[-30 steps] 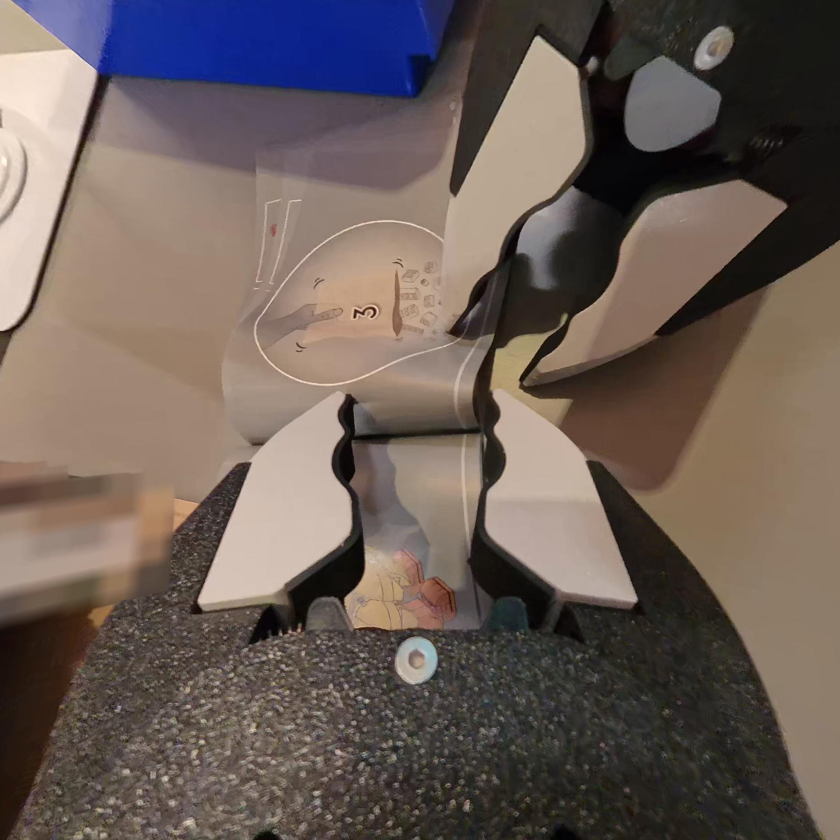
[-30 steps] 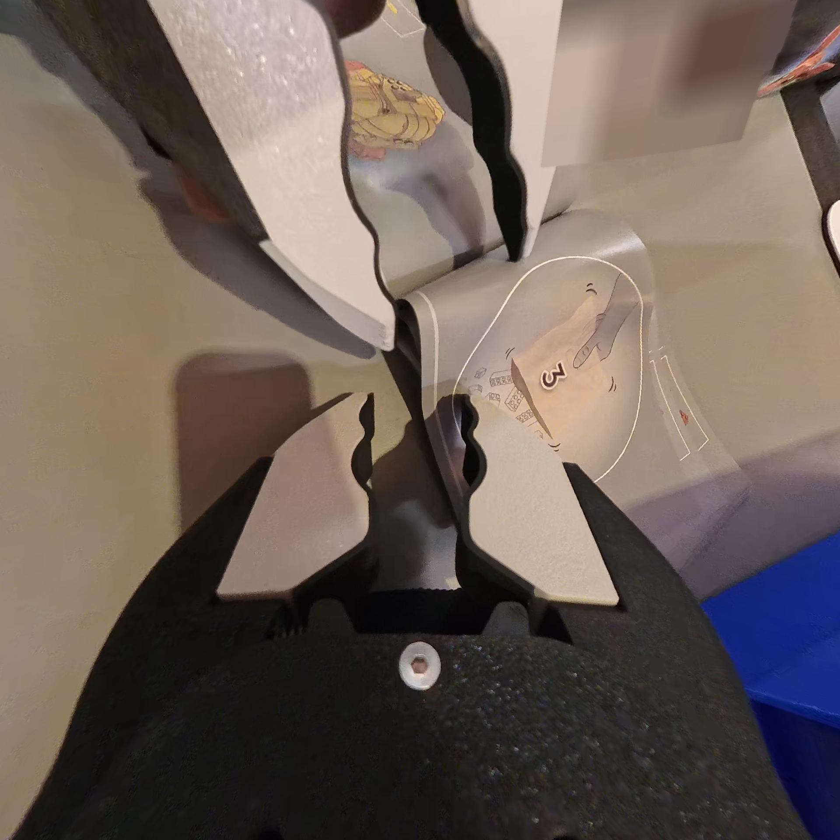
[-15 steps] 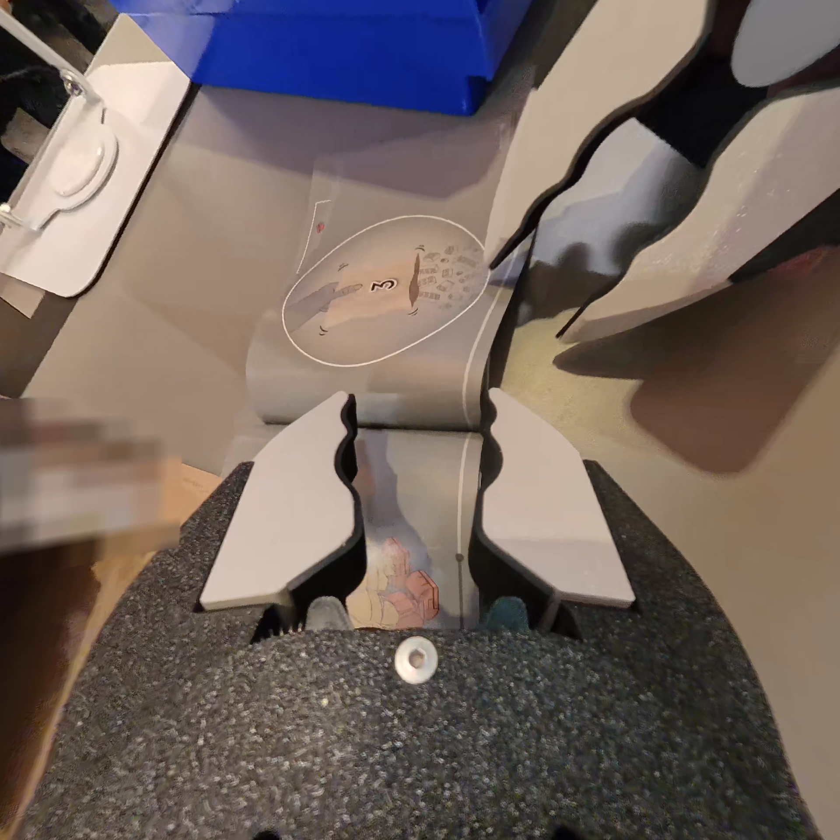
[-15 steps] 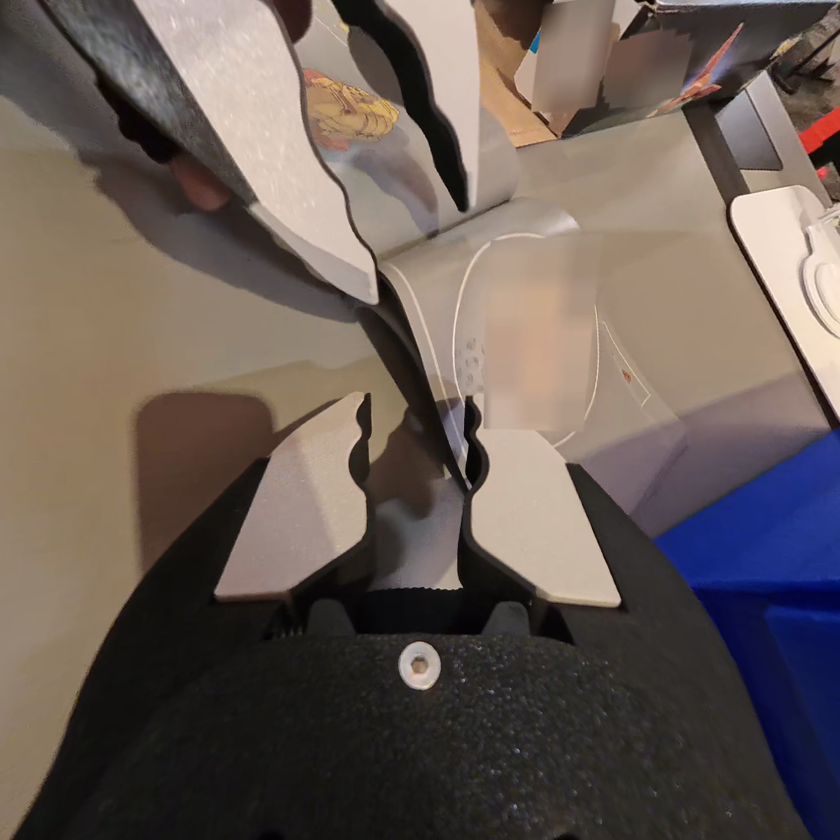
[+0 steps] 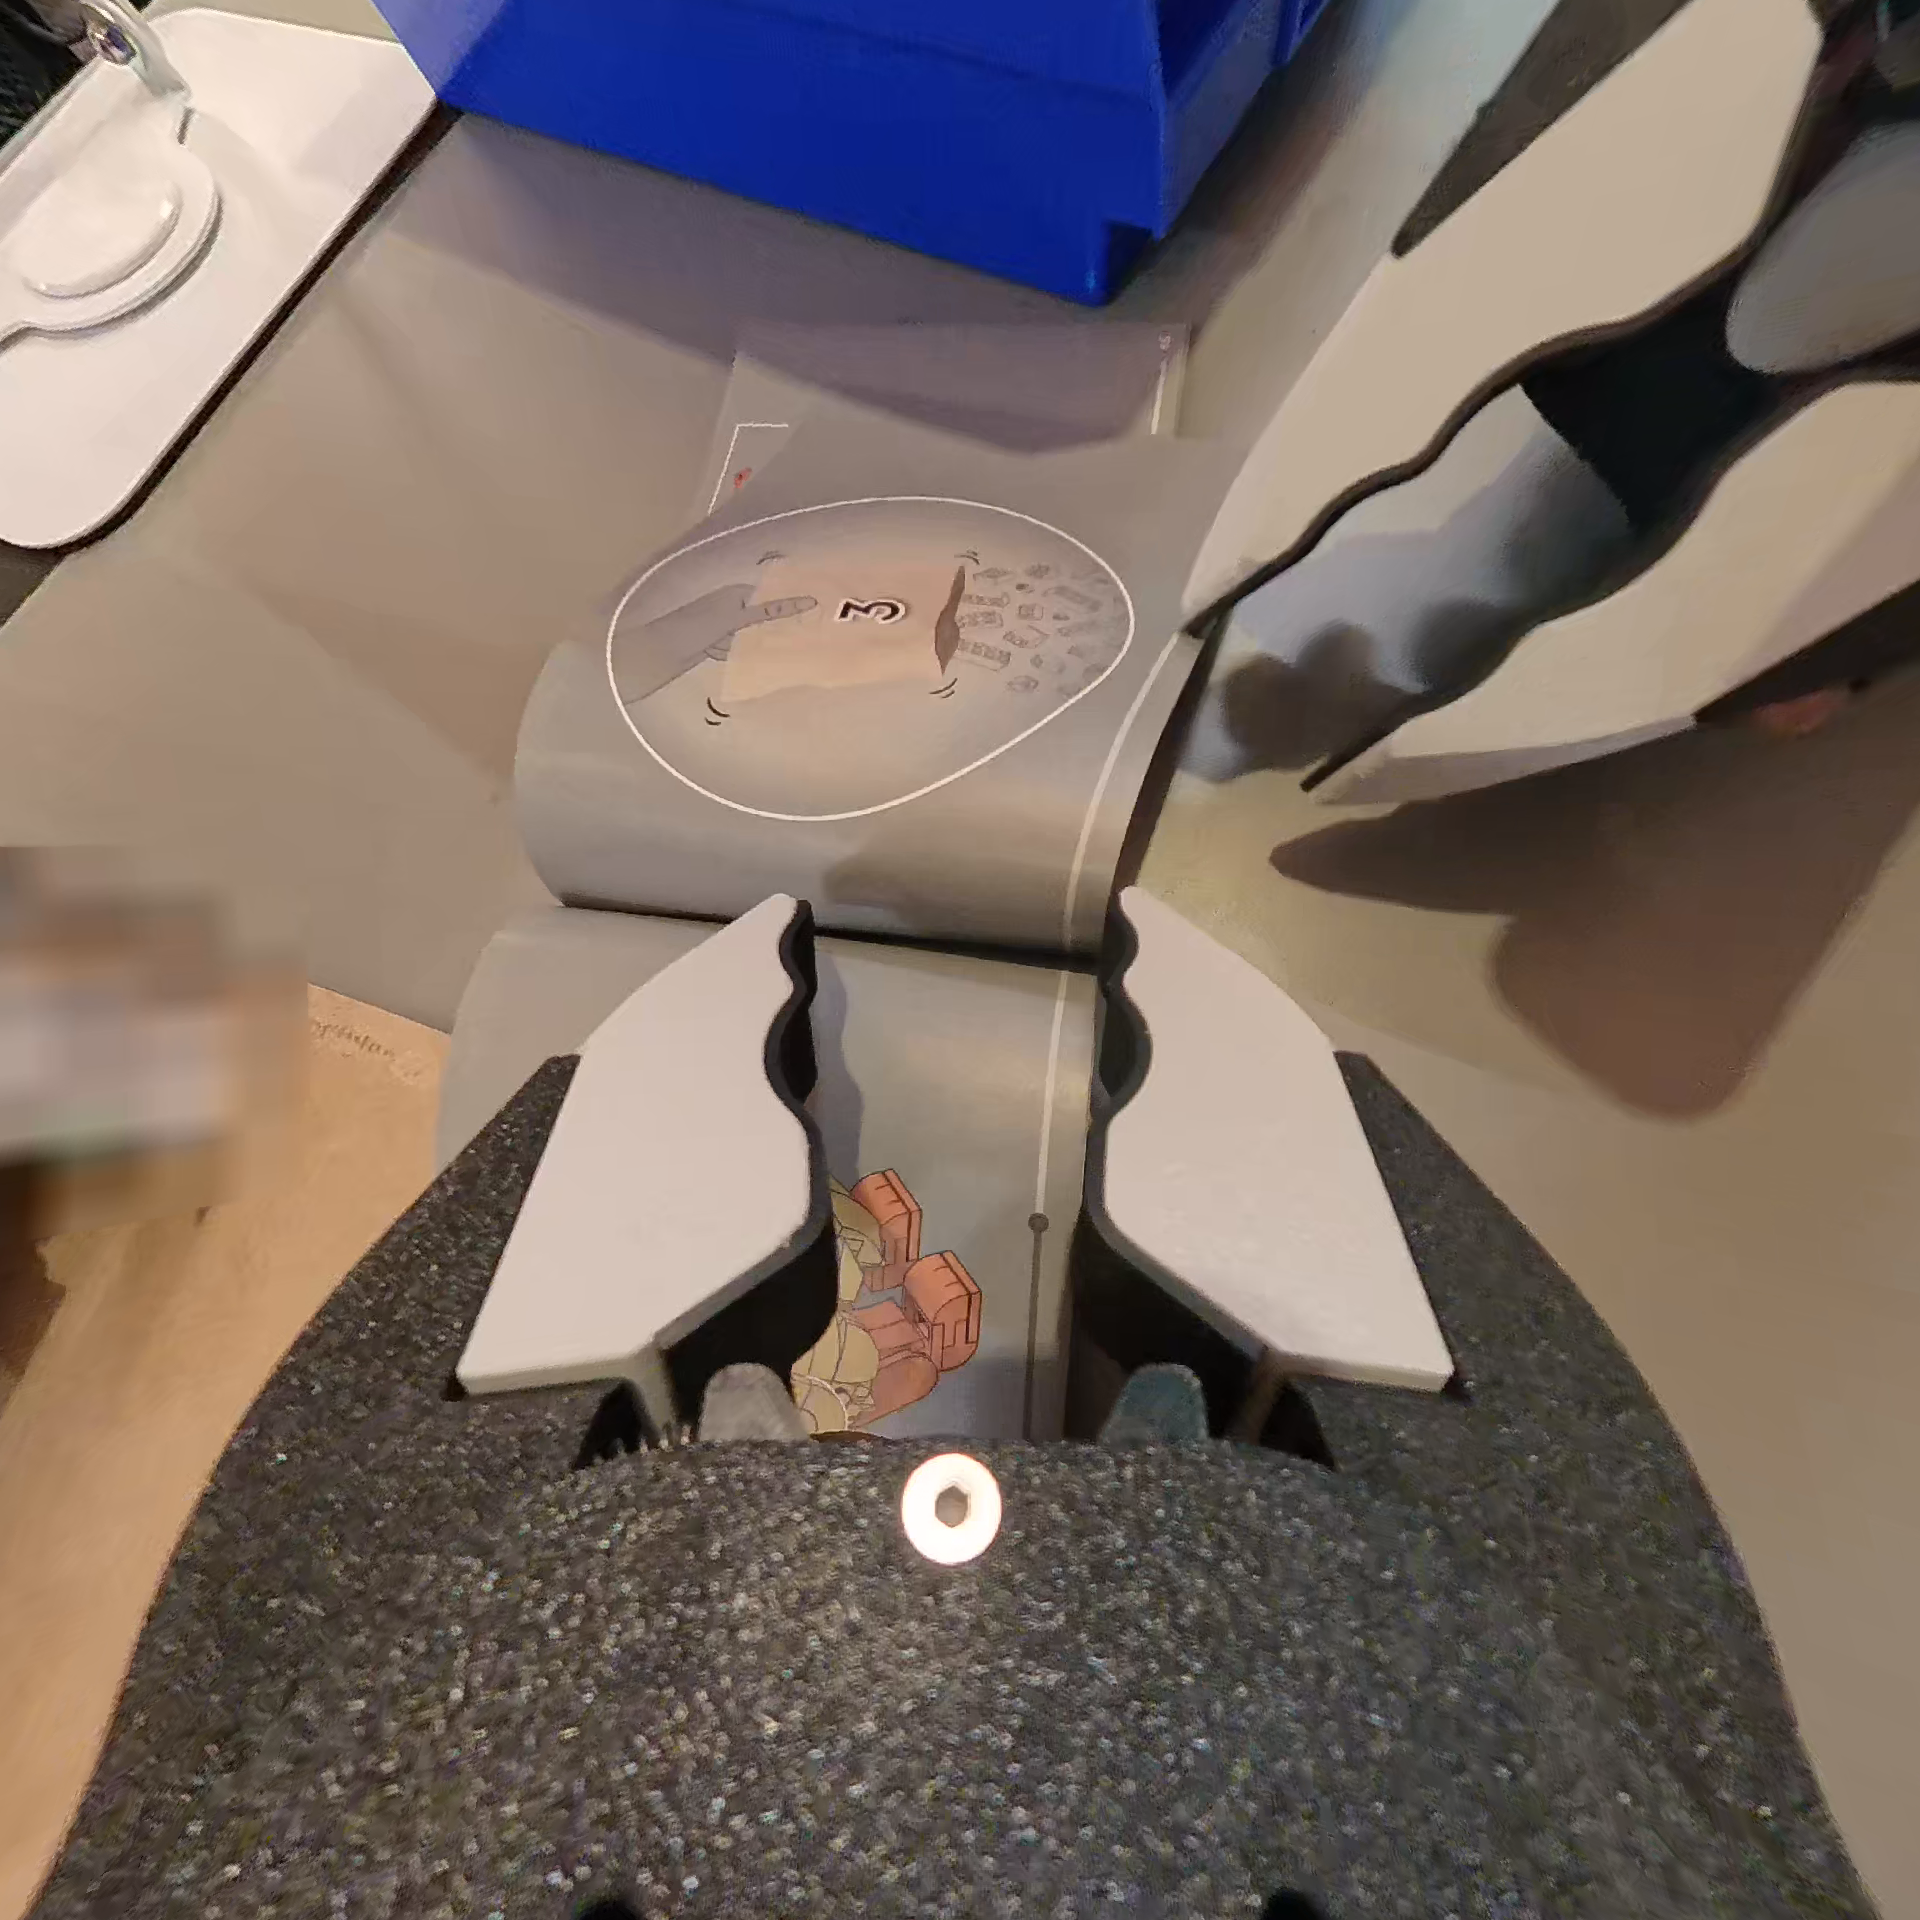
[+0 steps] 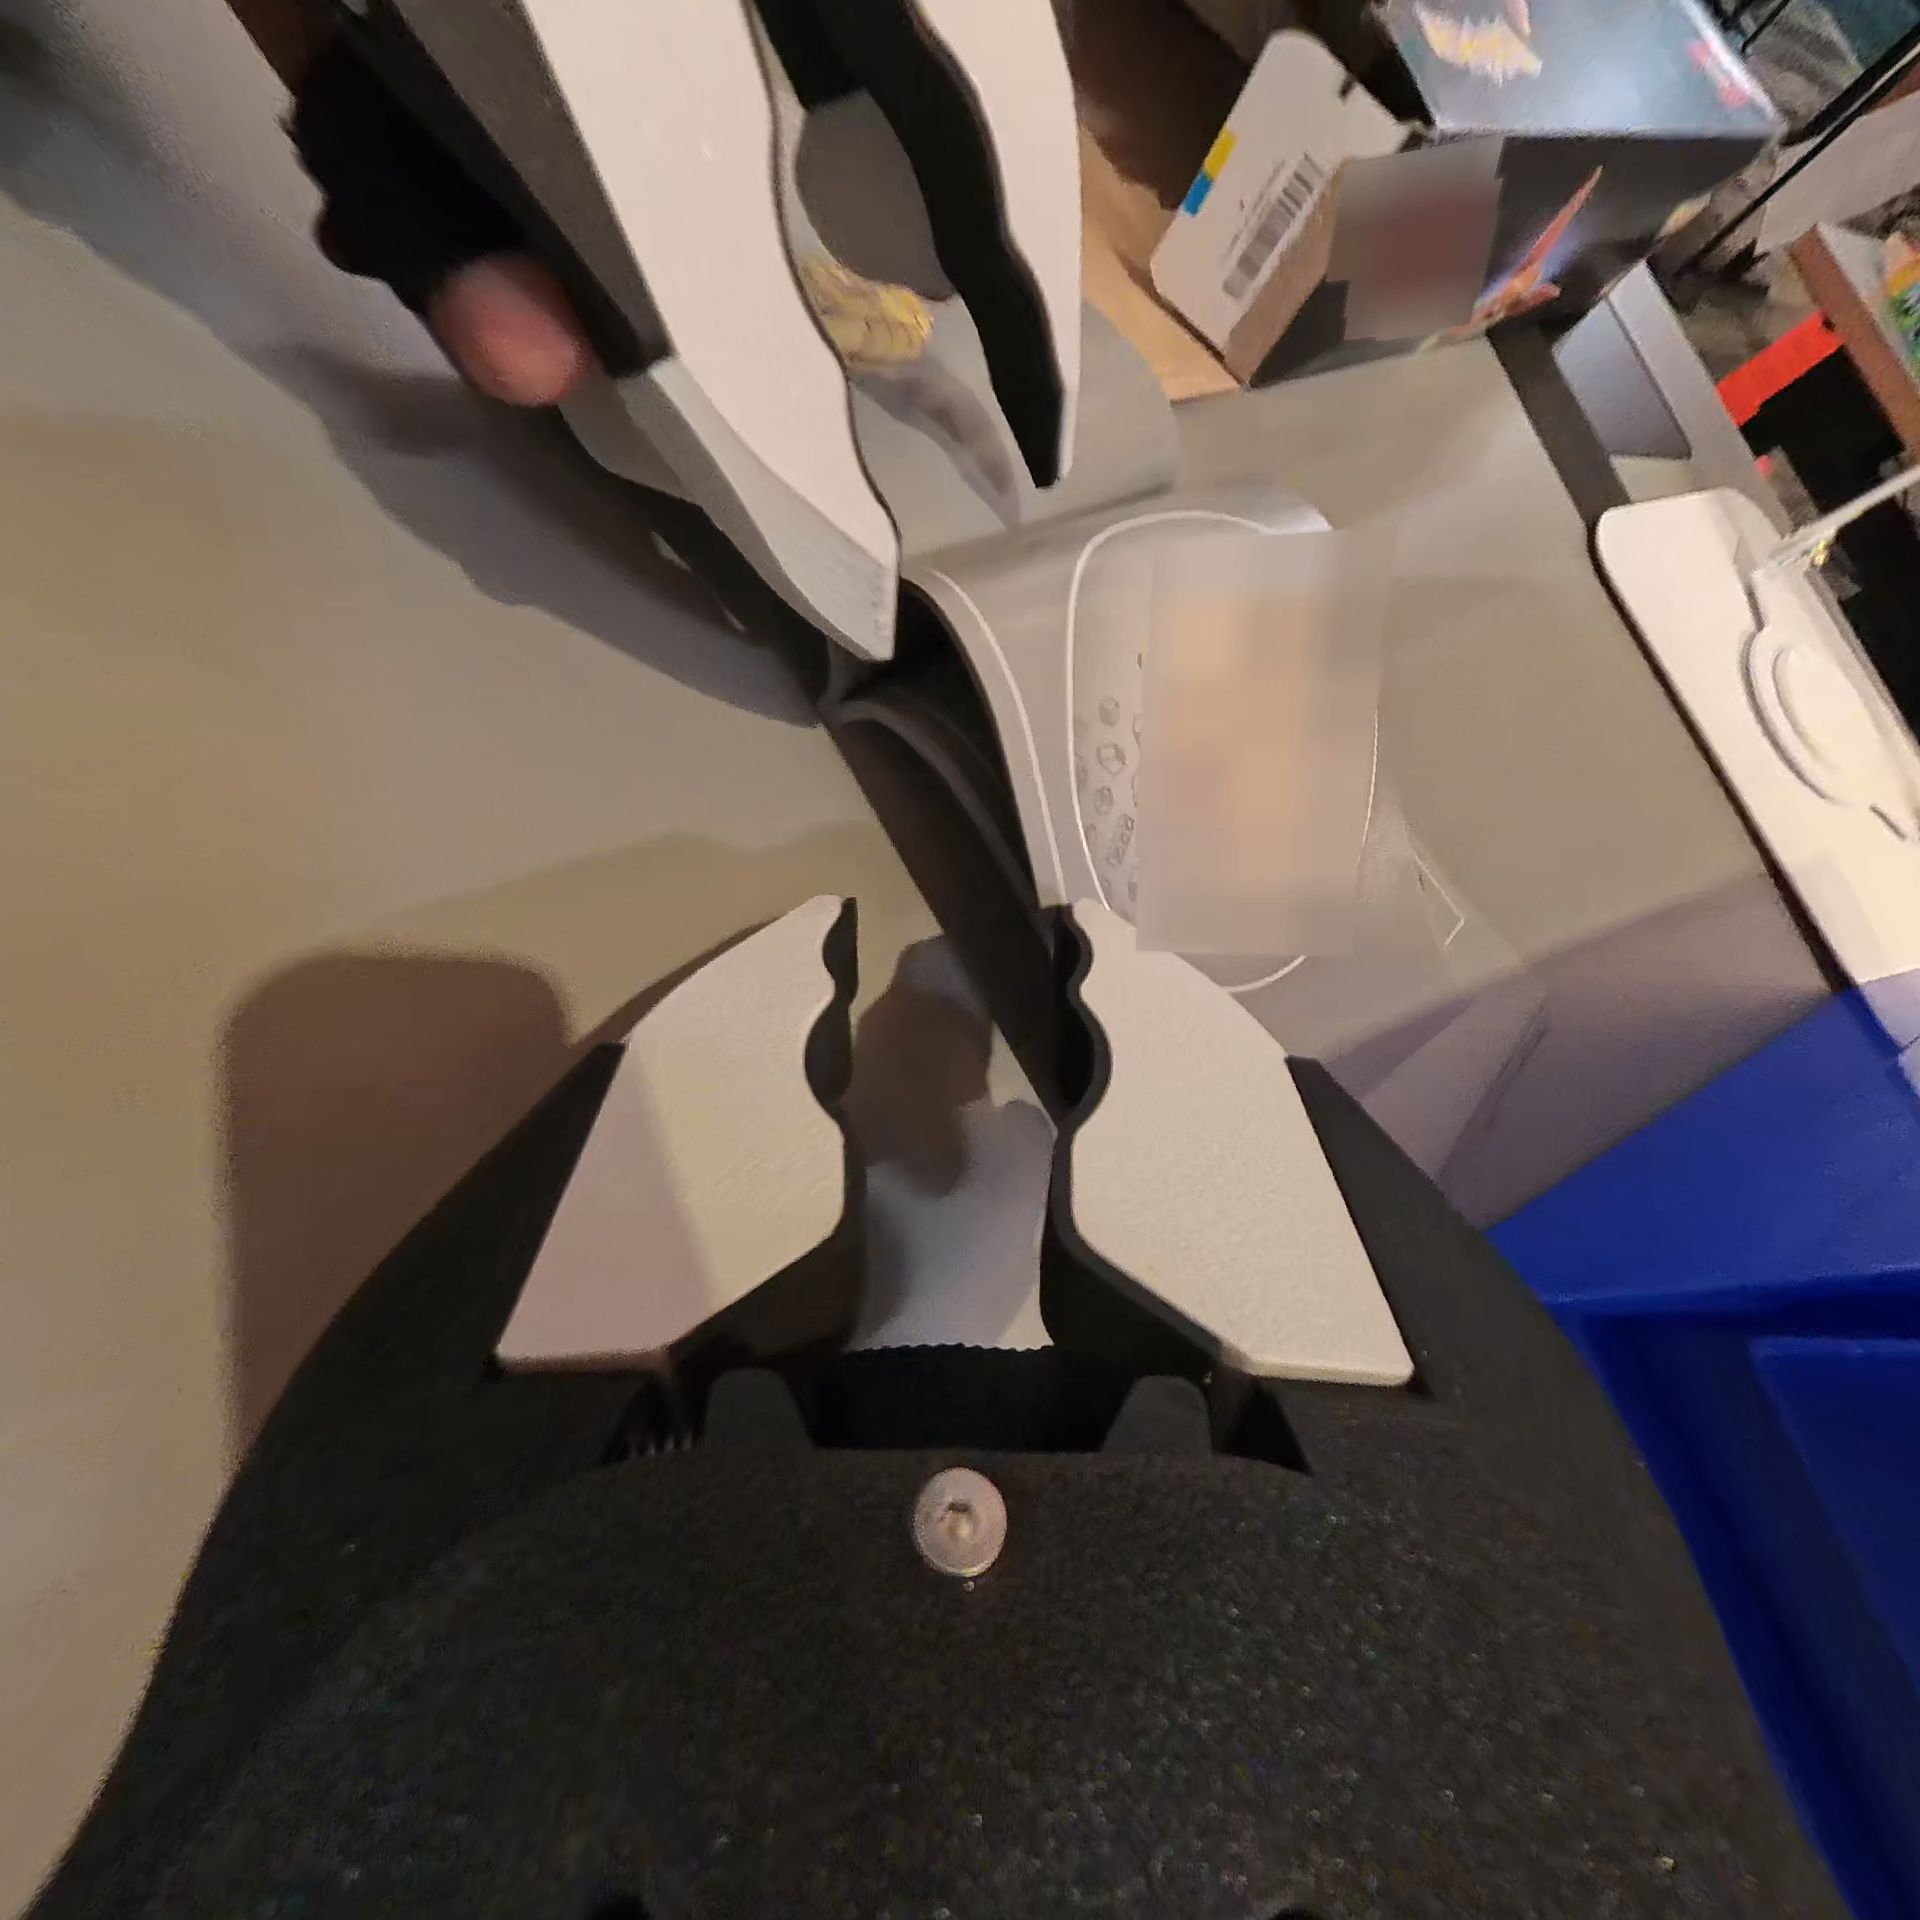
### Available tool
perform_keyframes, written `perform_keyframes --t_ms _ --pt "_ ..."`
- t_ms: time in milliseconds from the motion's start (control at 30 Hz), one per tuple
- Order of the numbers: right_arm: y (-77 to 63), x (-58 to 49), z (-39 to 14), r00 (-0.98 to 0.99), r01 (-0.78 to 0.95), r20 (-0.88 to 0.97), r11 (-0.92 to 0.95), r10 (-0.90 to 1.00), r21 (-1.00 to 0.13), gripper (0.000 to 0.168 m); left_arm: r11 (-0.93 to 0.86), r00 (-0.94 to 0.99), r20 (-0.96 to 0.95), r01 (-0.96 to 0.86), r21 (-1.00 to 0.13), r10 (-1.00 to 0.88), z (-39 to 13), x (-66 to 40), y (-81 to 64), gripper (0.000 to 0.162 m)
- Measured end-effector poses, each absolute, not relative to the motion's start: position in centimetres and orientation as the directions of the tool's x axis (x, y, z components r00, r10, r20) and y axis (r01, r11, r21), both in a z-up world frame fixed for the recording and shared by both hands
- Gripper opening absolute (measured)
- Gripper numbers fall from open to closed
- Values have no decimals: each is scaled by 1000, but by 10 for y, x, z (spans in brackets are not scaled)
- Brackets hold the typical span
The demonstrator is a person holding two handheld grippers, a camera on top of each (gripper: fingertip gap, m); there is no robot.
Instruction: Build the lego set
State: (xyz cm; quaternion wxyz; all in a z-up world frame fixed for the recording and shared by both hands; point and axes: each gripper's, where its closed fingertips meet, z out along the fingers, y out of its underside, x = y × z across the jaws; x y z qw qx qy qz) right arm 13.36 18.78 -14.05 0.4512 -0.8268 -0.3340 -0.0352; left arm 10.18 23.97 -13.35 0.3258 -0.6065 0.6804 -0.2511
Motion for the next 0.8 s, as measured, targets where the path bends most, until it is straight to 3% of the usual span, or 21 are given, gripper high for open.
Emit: perform_keyframes --t_ms 200,467,800 --pt "183 104 -138 723 628 405 -288 560 -723 34 122 -37 -129 -648 -751 -991 -131 101 239 53" --pt "205 108 -130 760 638 524 -286 385 -715 33 120 -37 -126 -639 -759 -991 -130 100 238 51" --pt "209 114 -124 770 633 552 -280 319 -722 33 114 -35 -119 -638 -761 -992 -130 99 238 51"
